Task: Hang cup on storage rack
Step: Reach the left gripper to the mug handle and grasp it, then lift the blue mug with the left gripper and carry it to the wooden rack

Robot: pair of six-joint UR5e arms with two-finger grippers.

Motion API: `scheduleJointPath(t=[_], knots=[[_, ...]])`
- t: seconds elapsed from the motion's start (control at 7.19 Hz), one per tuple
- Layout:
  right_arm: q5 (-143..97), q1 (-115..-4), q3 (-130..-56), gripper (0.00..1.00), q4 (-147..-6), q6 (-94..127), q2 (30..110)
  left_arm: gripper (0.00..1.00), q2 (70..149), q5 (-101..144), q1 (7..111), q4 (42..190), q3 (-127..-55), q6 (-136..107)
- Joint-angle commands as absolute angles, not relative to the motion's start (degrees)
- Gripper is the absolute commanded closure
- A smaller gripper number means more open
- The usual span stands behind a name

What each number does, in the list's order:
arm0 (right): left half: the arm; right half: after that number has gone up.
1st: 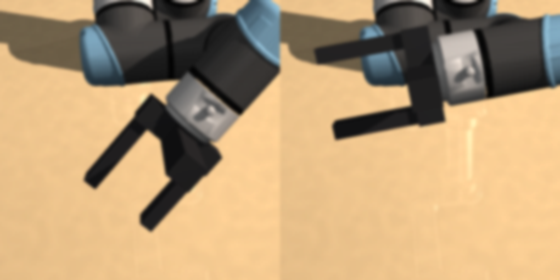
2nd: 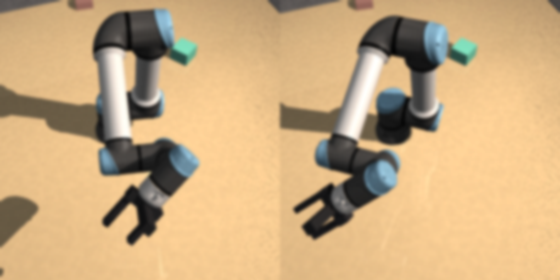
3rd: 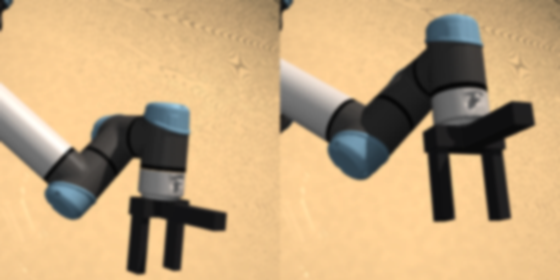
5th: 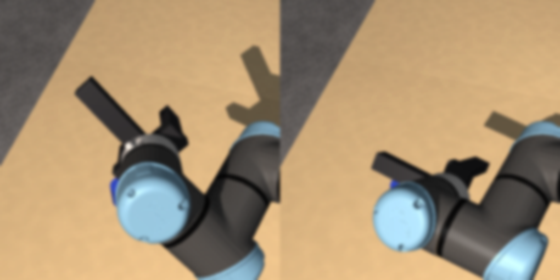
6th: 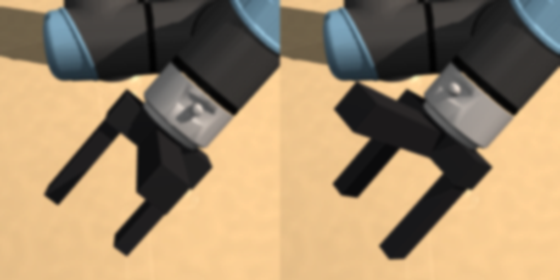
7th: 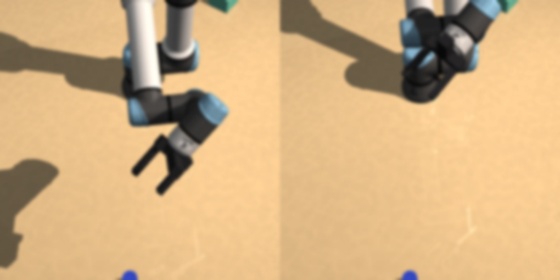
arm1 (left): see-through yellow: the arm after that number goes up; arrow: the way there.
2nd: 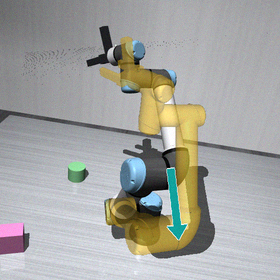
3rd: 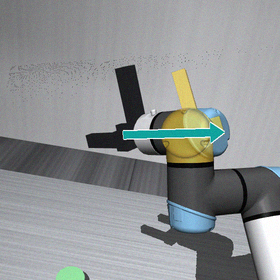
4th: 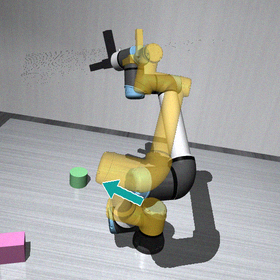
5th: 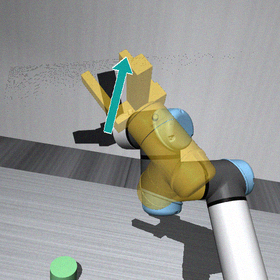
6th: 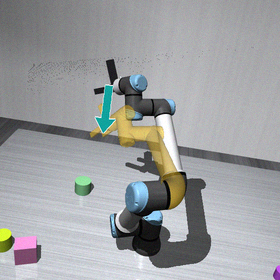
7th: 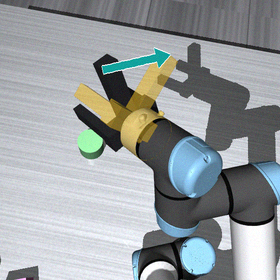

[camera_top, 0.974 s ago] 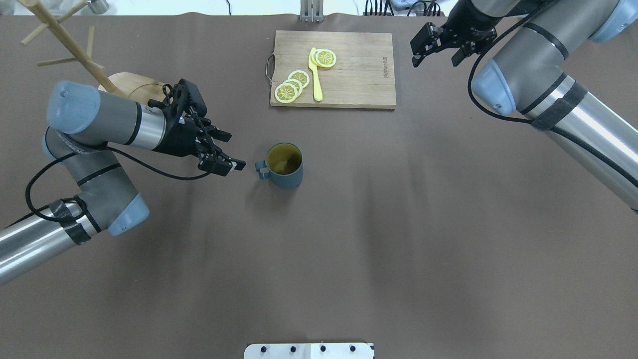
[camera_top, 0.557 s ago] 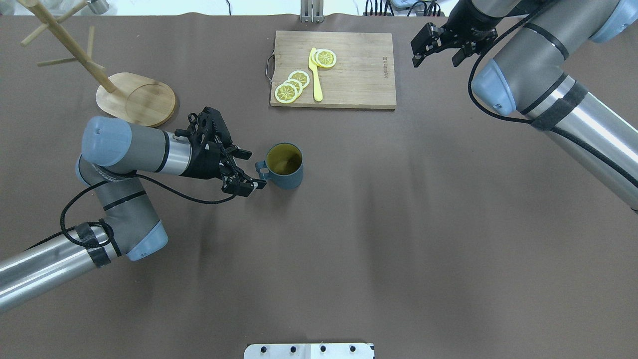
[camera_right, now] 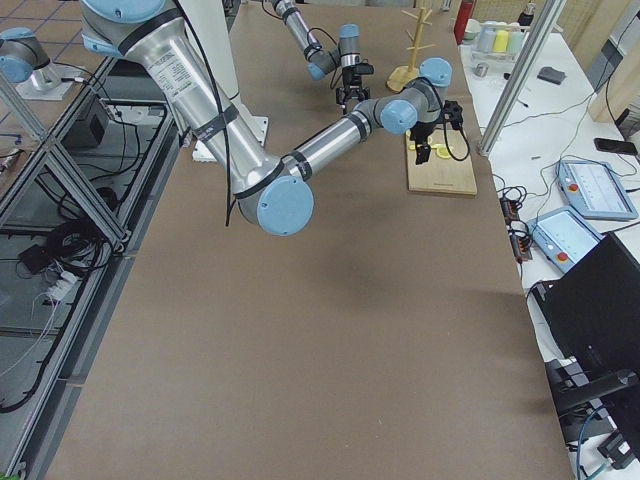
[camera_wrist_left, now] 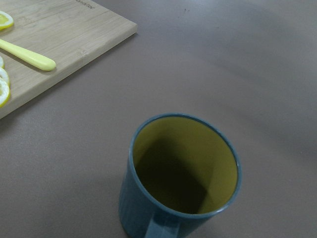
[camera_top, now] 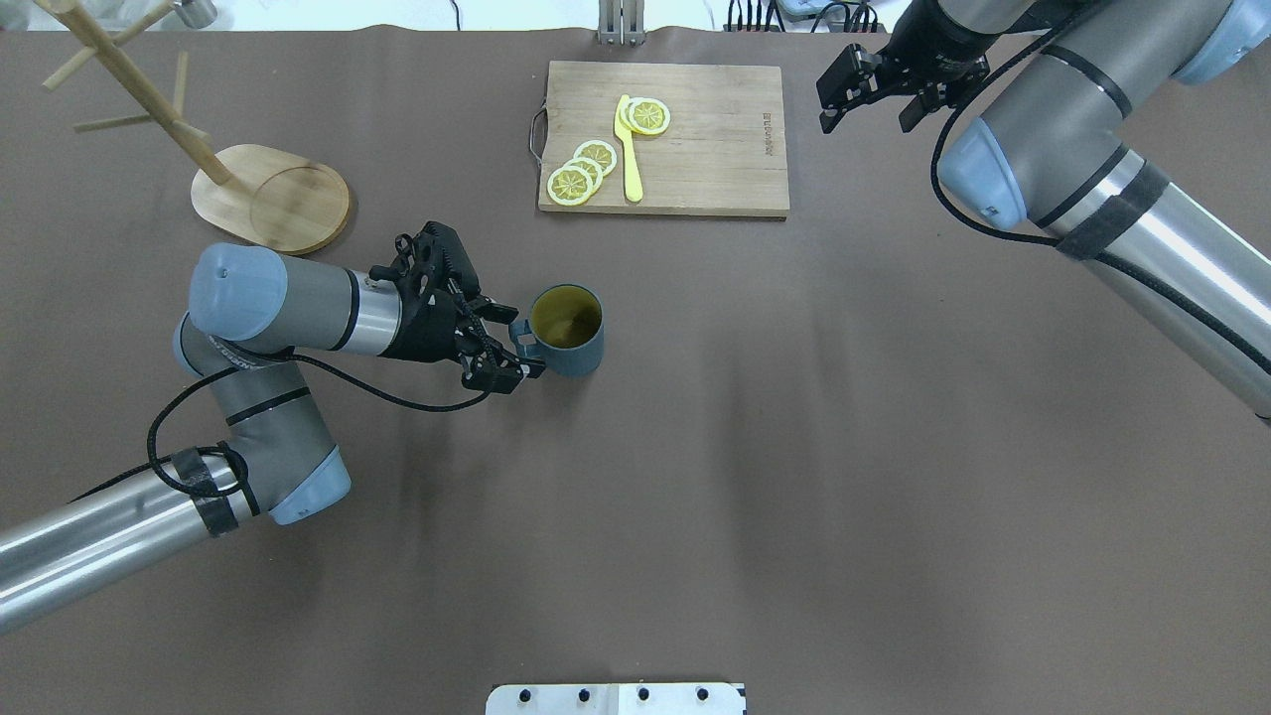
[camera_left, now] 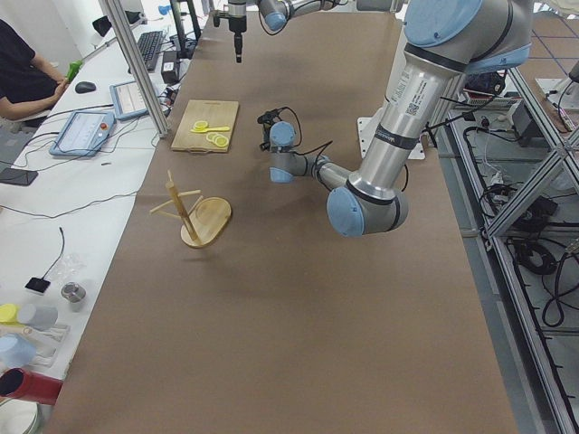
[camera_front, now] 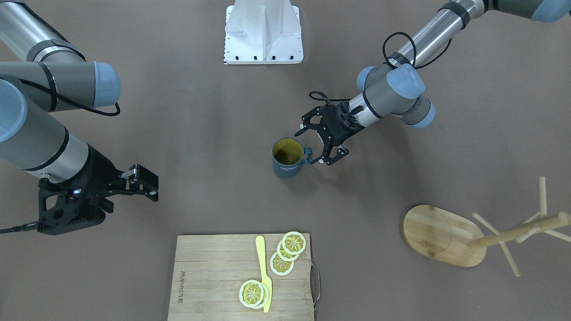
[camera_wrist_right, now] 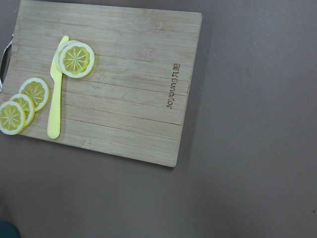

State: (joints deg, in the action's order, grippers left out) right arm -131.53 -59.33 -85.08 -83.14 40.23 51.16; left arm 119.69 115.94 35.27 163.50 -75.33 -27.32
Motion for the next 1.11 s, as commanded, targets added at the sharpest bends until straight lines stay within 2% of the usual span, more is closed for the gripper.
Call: scheduleJointPath(t=[0.0, 0.42, 0.7, 0.97], knots=[[-131.57, -59.33, -85.08, 0.01, -83.14, 40.25, 51.15, 1.00, 119.45, 115.93, 35.24, 163.65, -74.44, -27.51], [-131.48, -59.33, -84.99, 0.01, -83.14, 40.34, 51.15, 1.00, 119.62, 115.58, 36.29, 165.76, -76.80, -29.78], [-131.48, -59.33, -84.99, 0.01, -83.06, 40.34, 51.15, 1.00, 119.62, 115.58, 39.88, 165.94, -82.76, -41.17], [-131.57, -59.76, -85.43, 0.01, -83.14, 40.43, 51.07, 1.00, 119.18, 112.44, 44.98, 169.61, -83.85, -57.56]])
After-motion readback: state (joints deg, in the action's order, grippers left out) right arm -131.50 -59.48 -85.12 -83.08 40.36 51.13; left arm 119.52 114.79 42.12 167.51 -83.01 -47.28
